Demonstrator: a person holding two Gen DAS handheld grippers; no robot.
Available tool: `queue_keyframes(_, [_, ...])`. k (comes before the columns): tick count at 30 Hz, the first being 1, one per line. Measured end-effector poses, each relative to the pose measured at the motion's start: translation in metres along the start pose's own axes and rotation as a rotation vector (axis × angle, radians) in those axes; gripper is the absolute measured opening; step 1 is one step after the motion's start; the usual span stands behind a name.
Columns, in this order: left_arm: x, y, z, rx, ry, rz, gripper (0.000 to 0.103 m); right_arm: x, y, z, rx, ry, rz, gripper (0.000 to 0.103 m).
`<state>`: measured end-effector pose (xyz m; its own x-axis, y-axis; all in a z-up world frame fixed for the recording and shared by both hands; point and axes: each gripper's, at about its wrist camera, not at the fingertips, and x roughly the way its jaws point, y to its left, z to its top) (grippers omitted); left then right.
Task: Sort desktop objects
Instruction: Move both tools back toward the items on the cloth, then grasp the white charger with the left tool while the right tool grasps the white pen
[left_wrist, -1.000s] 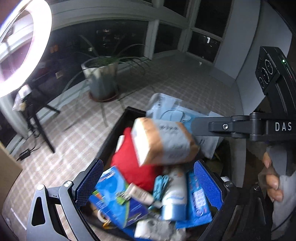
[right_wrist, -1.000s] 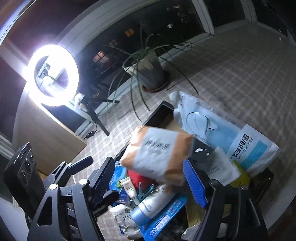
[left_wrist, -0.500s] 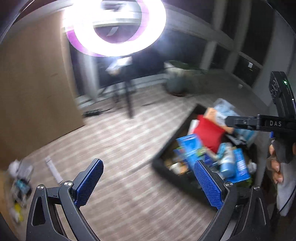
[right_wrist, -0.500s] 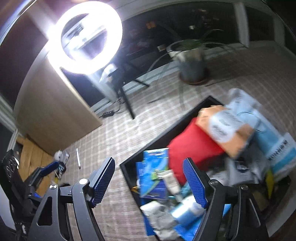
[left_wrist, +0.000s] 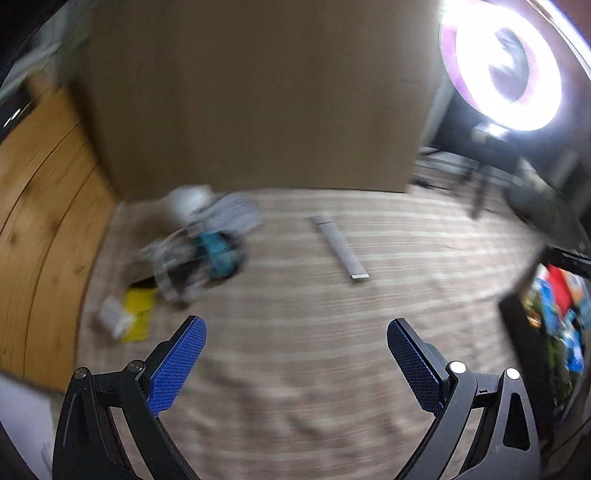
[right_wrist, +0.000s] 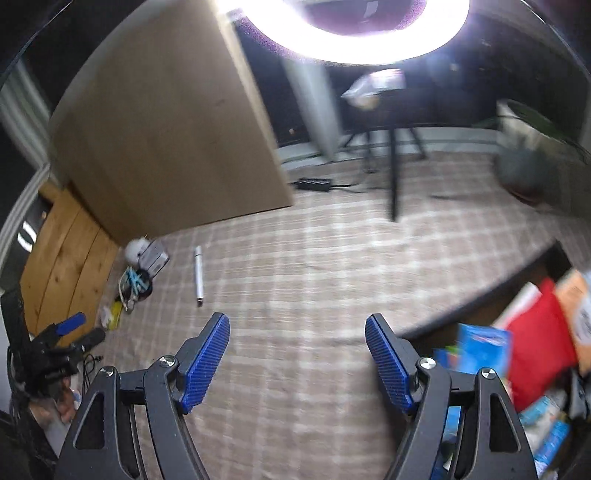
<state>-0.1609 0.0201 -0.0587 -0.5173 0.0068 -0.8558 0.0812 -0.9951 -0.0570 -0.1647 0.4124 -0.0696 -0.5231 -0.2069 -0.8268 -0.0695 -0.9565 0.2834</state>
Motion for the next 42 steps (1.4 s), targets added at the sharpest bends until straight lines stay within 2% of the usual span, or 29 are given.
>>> queue_keyframes(4, [0.015, 0.075, -0.004, -0.116, 0.040, 0.053, 0.100, 0.036, 0.045, 0.009, -0.073, 0.039, 0.008, 0.073])
queue_keyframes(9, [0.031, 0.140, -0.012, -0.229, 0.077, 0.081, 0.100, 0.077, 0.096, 0.014, -0.147, 0.084, 0.012, 0.073])
queue_keyframes(14, [0.052, 0.182, -0.011, -0.323, 0.117, 0.108, 0.100, 0.118, 0.131, 0.021, -0.168, 0.140, 0.024, 0.073])
queue_keyframes(18, [0.070, 0.212, -0.007, -0.419, 0.160, 0.099, 0.100, 0.153, 0.151, 0.029, -0.162, 0.202, 0.039, 0.072])
queue_keyframes(21, [0.084, 0.222, -0.003, -0.459, 0.184, 0.104, 0.100, 0.177, 0.161, 0.032, -0.156, 0.239, 0.040, 0.070])
queue_keyframes(23, [0.092, 0.225, -0.001, -0.476, 0.197, 0.111, 0.097, 0.190, 0.166, 0.034, -0.154, 0.260, 0.037, 0.063])
queue_keyframes(25, [0.100, 0.226, -0.001, -0.477, 0.213, 0.127, 0.097, 0.203, 0.172, 0.036, -0.162, 0.279, 0.026, 0.059])
queue_keyframes(32, [0.120, 0.227, -0.011, -0.506, 0.268, 0.145, 0.073, 0.234, 0.183, 0.040, -0.186, 0.307, -0.009, 0.059])
queue_keyframes(35, [0.119, 0.221, -0.012, -0.484, 0.257, 0.165, 0.066, 0.246, 0.182, 0.041, -0.179, 0.321, -0.022, 0.055])
queue_keyframes(36, [0.118, 0.219, -0.012, -0.473, 0.253, 0.175, 0.059, 0.250, 0.183, 0.041, -0.177, 0.326, -0.024, 0.053])
queue_keyframes(38, [0.116, 0.217, -0.012, -0.459, 0.249, 0.185, 0.057, 0.258, 0.183, 0.040, -0.181, 0.338, -0.033, 0.047])
queue_keyframes(42, [0.112, 0.212, -0.016, -0.451, 0.233, 0.168, 0.057, 0.260, 0.190, 0.041, -0.228, 0.317, -0.073, 0.042])
